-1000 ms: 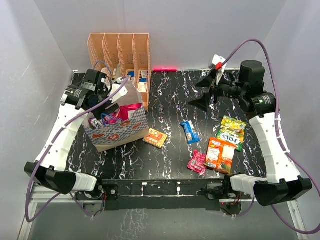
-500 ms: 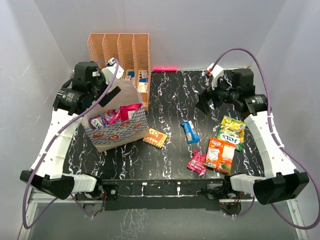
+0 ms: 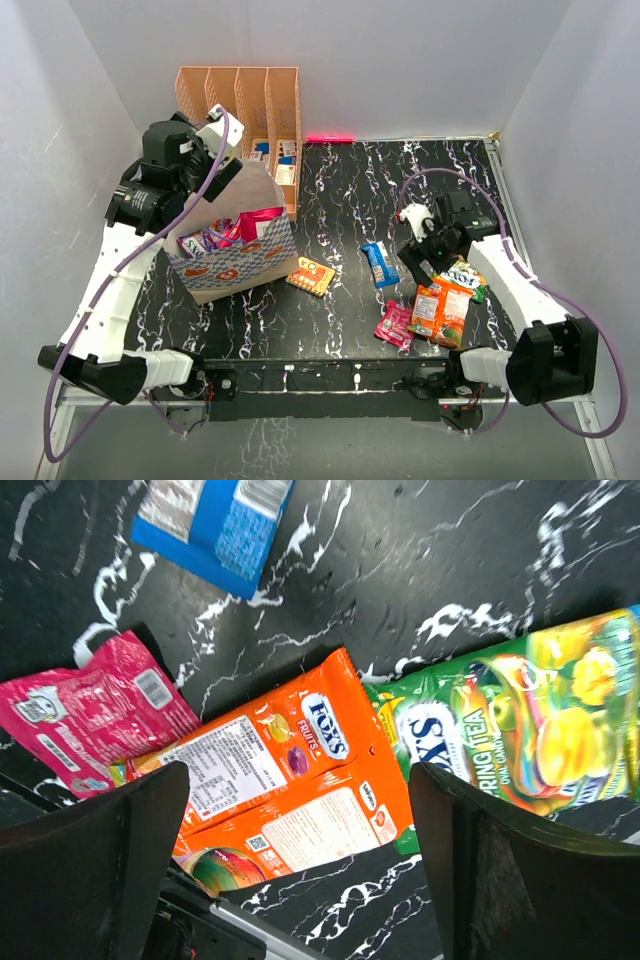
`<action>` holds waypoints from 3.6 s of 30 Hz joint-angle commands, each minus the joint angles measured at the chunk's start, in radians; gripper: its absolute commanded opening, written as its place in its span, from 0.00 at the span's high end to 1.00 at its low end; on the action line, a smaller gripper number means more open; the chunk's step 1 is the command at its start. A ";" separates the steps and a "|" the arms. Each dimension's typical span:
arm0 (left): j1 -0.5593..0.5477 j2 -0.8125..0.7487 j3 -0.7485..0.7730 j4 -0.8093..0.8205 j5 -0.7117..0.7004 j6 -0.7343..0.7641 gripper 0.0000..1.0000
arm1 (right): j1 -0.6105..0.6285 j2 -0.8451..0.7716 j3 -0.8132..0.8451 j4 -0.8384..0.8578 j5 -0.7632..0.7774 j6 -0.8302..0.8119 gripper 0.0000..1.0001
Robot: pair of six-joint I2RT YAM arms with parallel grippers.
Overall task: Place the snacks into the paper bag
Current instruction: Pick up the snack from the center of the board, then place the snack in the paper bag.
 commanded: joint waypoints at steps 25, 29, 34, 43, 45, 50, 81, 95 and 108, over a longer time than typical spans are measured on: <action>0.001 -0.050 -0.011 -0.011 0.084 -0.015 0.02 | -0.046 0.325 -0.094 0.133 0.055 -0.090 0.32; 0.001 -0.050 -0.007 -0.013 0.091 -0.016 0.01 | -0.053 0.338 -0.109 0.149 0.045 -0.090 0.38; 0.001 -0.054 -0.008 -0.016 0.094 -0.015 0.02 | -0.063 0.355 -0.115 0.161 0.027 -0.088 0.49; 0.001 -0.054 0.002 -0.014 0.092 -0.013 0.02 | -0.075 0.363 -0.072 0.144 -0.007 -0.079 0.72; 0.001 -0.054 0.001 -0.013 0.092 -0.014 0.02 | -0.075 0.360 -0.057 0.134 -0.018 -0.081 0.78; 0.001 -0.053 0.003 -0.013 0.094 -0.013 0.01 | -0.076 0.337 -0.010 0.097 -0.042 -0.088 0.92; -0.001 0.013 0.164 0.009 0.651 -0.277 0.04 | -0.064 0.164 0.591 -0.047 -0.423 0.024 0.92; -0.144 0.188 0.179 0.199 0.965 -0.578 0.11 | 0.024 0.118 0.691 0.308 -0.525 0.355 0.92; -0.320 0.364 0.197 0.235 0.927 -0.604 0.08 | 0.062 0.084 0.682 0.436 -0.623 0.513 0.92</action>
